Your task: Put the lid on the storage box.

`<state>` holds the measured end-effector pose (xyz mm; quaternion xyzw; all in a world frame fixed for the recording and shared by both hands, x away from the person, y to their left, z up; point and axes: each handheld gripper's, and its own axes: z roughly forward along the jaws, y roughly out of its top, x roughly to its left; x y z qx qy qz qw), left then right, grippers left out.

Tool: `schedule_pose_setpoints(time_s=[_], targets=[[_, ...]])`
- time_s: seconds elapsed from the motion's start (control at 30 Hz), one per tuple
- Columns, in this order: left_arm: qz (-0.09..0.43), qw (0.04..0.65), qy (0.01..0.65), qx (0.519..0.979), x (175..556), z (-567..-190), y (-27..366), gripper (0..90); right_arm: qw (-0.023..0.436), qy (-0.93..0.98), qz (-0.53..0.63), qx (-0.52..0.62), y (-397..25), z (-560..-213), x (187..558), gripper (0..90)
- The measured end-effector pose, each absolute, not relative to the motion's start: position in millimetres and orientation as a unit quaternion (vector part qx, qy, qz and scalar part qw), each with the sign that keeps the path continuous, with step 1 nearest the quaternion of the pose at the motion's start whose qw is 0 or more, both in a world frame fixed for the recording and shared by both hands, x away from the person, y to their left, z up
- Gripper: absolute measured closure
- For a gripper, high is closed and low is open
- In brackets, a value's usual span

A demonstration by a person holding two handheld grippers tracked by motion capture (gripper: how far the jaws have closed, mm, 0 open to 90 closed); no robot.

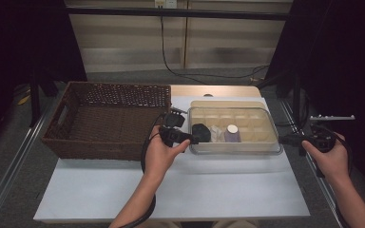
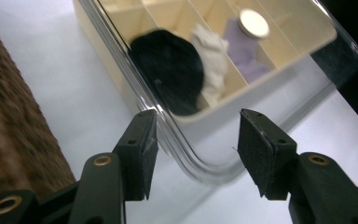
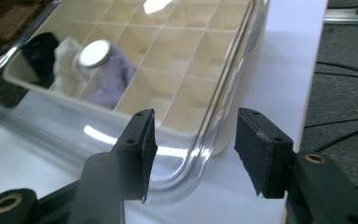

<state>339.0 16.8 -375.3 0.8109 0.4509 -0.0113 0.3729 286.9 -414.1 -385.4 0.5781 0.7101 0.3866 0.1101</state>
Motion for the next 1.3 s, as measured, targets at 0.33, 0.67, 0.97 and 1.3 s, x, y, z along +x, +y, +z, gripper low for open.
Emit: schedule_pose_setpoints(time_s=[0.33, 0.67, 0.97, 1.3], targets=[[-0.014, 0.346, 0.423, 0.837, 315.8, -383.9, 11.7, 49.3, 0.080, 0.743, 0.352, 0.564, -411.3, -393.9, 260.8, 50.1], [-0.020, 0.331, 0.429, 0.840, 316.1, -397.2, 10.2, 57.0, 0.059, 0.754, 0.328, 0.566, -400.6, -412.3, 263.0, 57.2], [-0.027, 0.314, 0.427, 0.848, 310.1, -403.8, 13.2, 72.3, 0.043, 0.760, 0.321, 0.564, -392.1, -414.4, 266.7, 71.7], [-0.027, 0.322, 0.440, 0.838, 324.1, -404.0, 2.8, 90.0, 0.036, 0.756, 0.322, 0.569, -385.6, -413.5, 275.3, 81.2]])
